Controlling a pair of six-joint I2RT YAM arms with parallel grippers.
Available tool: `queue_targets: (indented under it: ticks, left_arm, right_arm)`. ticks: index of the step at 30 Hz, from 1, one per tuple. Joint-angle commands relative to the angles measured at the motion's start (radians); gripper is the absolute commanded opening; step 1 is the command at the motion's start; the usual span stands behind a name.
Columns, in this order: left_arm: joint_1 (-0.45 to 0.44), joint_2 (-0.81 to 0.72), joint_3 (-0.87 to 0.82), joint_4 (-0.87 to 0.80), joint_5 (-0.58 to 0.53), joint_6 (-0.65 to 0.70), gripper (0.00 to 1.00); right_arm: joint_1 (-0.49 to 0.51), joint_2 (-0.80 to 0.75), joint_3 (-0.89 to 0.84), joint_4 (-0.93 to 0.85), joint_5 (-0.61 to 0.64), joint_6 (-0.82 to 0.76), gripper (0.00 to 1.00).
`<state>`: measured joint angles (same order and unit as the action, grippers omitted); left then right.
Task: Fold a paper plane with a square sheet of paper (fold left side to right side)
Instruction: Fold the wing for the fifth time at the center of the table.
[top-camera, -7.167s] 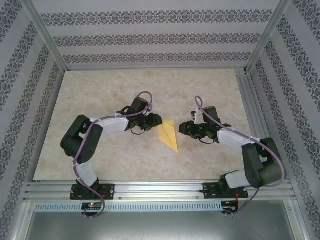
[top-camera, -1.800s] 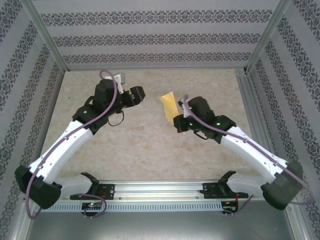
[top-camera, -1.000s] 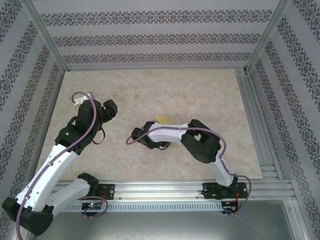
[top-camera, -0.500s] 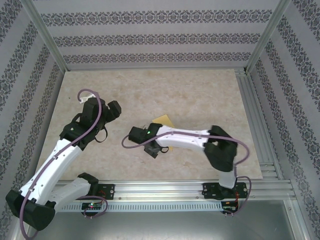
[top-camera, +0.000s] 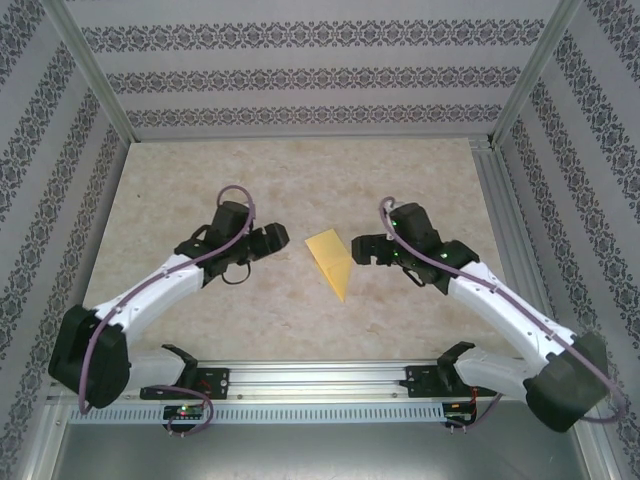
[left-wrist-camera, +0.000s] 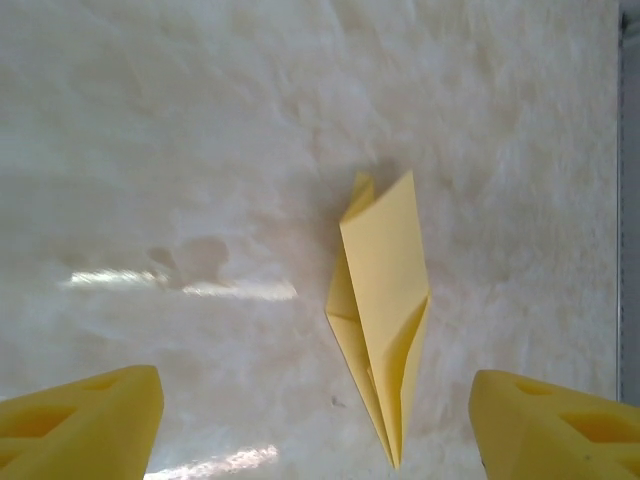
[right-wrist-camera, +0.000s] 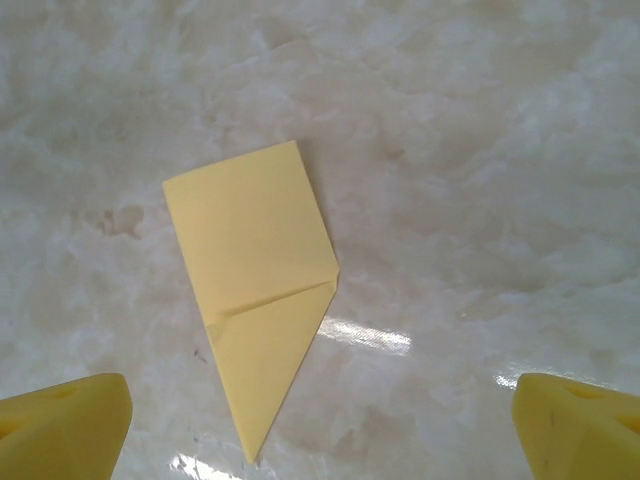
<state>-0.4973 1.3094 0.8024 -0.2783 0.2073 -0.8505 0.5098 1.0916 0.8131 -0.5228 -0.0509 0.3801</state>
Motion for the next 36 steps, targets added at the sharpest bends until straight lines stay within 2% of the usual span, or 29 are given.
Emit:
queue_targets:
  ticks: [1, 6, 9, 14, 21, 25, 29, 36]
  left_arm:
    - [-0.04, 0.095, 0.004, 0.237, 0.129, -0.063, 0.81]
    - [-0.067, 0.279, 0.038, 0.365, 0.198, -0.083, 0.78]
    - [-0.07, 0.379, 0.064, 0.419, 0.229, -0.092, 0.73]
    - [-0.074, 0.491, 0.113, 0.513, 0.289, -0.109, 0.62]
    - [-0.075, 0.578, 0.176, 0.503, 0.299, -0.09, 0.46]
    - [-0.075, 0.62, 0.199, 0.535, 0.349, -0.069, 0.3]
    - [-0.073, 0.619, 0.217, 0.517, 0.403, -0.01, 0.17]
    - [-0.069, 0.579, 0.228, 0.446, 0.478, 0.093, 0.07]
  right_arm:
    - [-0.118, -0.02, -0.103, 0.238, -0.288, 0.083, 0.98]
    - [-0.252, -0.018, -0.256, 0.396, -0.474, 0.145, 0.98]
    - [-0.288, -0.019, -0.317, 0.454, -0.509, 0.164, 0.97]
    - [-0.308, -0.009, -0.346, 0.451, -0.537, 0.152, 0.95]
    - [-0.32, -0.008, -0.351, 0.442, -0.54, 0.147, 0.95]
    - [-0.335, 0.011, -0.341, 0.443, -0.575, 0.142, 0.95]
    - [-0.371, 0.061, -0.32, 0.468, -0.664, 0.135, 0.89]
    - [-0.419, 0.231, -0.279, 0.537, -0.794, 0.093, 0.75]
